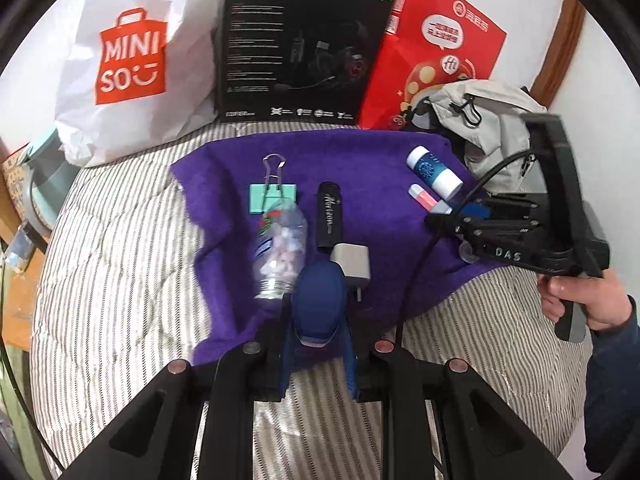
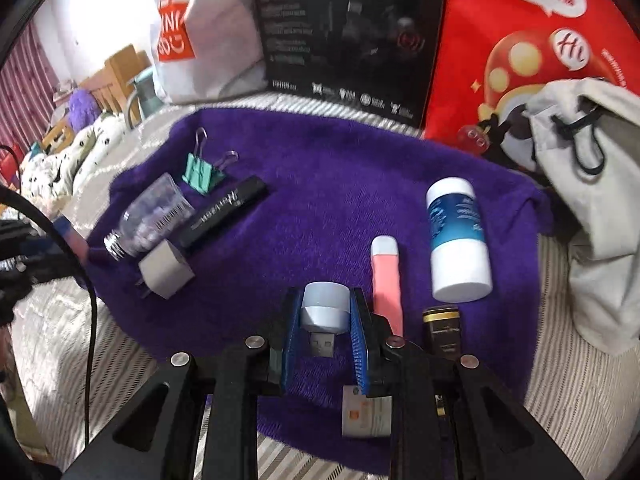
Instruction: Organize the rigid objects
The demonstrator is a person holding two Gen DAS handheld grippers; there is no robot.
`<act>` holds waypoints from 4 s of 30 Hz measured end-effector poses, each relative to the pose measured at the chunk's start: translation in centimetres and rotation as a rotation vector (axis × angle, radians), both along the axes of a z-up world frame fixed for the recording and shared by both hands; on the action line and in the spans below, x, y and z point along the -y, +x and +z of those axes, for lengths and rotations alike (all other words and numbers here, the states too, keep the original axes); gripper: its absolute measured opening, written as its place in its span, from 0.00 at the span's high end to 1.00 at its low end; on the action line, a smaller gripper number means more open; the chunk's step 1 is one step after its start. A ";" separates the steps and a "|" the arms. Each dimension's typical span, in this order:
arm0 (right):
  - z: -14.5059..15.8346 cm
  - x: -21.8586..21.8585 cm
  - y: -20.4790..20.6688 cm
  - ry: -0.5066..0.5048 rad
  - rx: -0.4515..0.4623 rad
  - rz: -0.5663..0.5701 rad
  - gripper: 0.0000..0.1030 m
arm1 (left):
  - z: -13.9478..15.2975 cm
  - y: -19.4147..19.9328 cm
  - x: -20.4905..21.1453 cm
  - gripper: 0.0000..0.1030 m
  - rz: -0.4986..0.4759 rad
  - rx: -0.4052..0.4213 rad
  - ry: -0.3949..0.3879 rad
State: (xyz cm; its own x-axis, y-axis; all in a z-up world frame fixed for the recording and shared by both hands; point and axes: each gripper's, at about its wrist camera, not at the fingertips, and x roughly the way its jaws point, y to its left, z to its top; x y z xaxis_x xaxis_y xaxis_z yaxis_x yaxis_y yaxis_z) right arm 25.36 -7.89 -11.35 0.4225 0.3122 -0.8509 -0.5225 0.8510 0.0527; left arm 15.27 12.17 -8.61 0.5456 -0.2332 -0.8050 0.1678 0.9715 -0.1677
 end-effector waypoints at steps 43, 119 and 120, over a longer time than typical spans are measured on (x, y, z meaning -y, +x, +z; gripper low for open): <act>3.6 9.8 -10.2 0.042 -0.026 -0.102 0.58 | -2.2 6.3 8.2 0.81 -0.136 -0.050 0.013; 7.4 6.3 -18.2 -0.020 0.087 -0.375 0.00 | 3.9 -11.9 7.2 0.00 0.233 0.071 0.190; 7.3 6.4 -18.4 -0.024 0.086 -0.380 0.00 | 3.9 -12.1 7.2 0.00 0.235 0.071 0.195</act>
